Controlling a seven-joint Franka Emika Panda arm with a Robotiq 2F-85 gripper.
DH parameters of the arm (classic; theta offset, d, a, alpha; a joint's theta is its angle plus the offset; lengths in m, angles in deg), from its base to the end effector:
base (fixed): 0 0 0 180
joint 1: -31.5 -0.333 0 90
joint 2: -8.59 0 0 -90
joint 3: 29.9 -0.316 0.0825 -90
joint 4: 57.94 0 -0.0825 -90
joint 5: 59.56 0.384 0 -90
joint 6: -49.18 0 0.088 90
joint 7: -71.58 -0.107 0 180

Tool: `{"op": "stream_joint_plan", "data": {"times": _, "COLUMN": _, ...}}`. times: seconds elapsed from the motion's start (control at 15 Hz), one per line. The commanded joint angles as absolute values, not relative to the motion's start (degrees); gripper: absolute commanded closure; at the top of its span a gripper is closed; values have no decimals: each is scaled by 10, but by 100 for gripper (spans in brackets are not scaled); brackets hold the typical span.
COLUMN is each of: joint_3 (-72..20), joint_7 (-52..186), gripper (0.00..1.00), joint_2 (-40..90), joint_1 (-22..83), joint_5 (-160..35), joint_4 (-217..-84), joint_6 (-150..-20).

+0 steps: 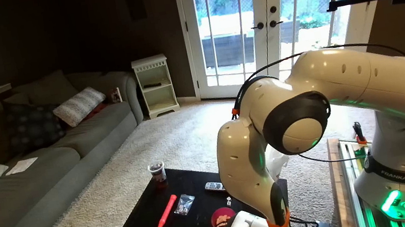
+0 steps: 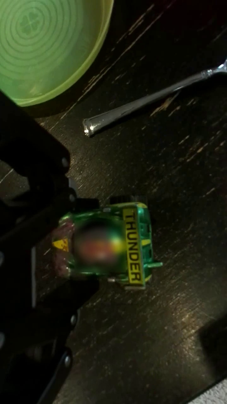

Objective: Make the toy car face the green plate

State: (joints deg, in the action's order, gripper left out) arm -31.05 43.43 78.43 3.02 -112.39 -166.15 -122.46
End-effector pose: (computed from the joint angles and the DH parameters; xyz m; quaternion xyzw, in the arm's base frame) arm 0.3779 0.2835 -0.1324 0.8917 0.4492 -0.0252 0.0496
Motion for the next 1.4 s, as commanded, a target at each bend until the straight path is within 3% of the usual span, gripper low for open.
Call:
{"op": "stream_joint_plan", "data": {"times": 0.0, "joint_3": -288, "joint_7": 329, "gripper": 68, "joint_2": 771, "joint_1": 3, "joint_5": -1096, "joint_4": -1687, "joint_6": -1239}}
{"op": "stream_joint_plan", "data": {"times": 0.33, "joint_3": -290, "joint_7": 226, "gripper": 68, "joint_2": 774, "joint_1": 13, "joint_5": -1078, "joint_4": -1704, "joint_6": -1245}}
{"op": "stream_joint_plan", "data": {"times": 0.87, "joint_3": -243, "joint_7": 119, "gripper": 68, "joint_2": 783, "joint_1": 0, "joint_5": -1083, "joint_4": -1725, "joint_6": -1380}}
{"op": "stream_joint_plan", "data": {"times": 1.33, "joint_3": -231, "joint_7": 66, "gripper": 68, "joint_2": 801, "joint_1": 7, "joint_5": -1076, "joint_4": -1720, "joint_6": -1382}}
